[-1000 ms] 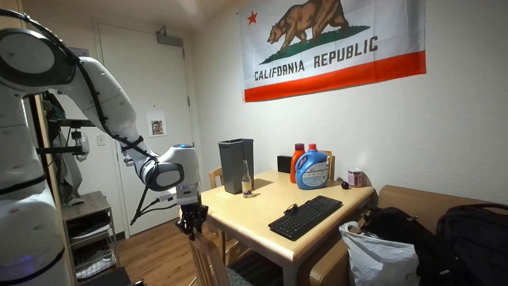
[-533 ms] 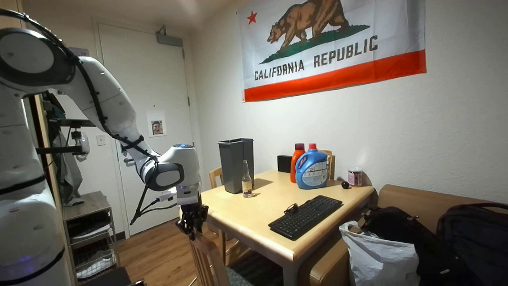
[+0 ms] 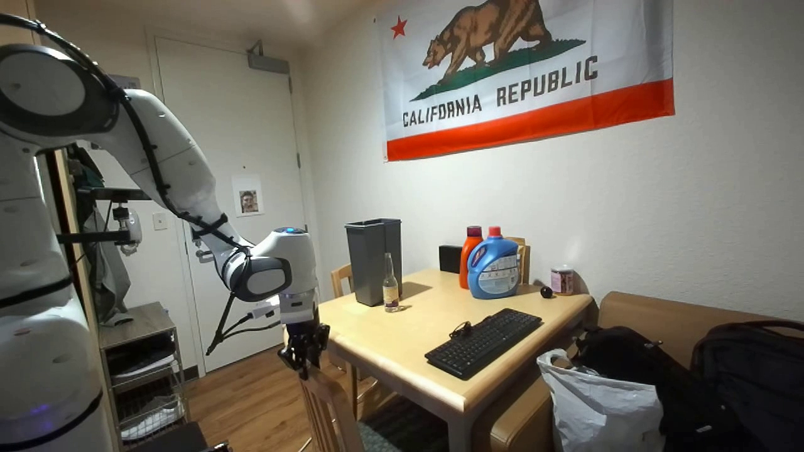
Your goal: Pull the chair out
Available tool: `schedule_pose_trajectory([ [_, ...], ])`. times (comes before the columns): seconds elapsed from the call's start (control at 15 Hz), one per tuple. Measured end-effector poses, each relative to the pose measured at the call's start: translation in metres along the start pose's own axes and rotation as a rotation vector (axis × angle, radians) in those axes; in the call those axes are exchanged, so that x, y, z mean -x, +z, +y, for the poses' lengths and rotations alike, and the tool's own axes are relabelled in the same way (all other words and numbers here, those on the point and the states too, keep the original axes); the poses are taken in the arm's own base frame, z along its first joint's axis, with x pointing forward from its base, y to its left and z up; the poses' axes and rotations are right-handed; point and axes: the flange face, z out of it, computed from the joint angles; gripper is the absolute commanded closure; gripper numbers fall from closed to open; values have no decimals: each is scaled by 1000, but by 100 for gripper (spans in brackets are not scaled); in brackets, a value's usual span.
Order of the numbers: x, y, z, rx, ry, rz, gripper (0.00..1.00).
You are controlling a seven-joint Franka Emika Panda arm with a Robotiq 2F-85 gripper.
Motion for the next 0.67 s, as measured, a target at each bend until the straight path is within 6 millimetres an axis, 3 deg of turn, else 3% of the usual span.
schedule_pose_trajectory([
  [0.13,0,0,0,0,-2,1,89],
  [0.2,0,0,0,1,-6,3,39],
  [0.33,1,0,0,2,-11,5,33],
  [0.53,2,3,3,37,-54,15,8],
  [0.67,4,5,5,61,-89,26,0],
])
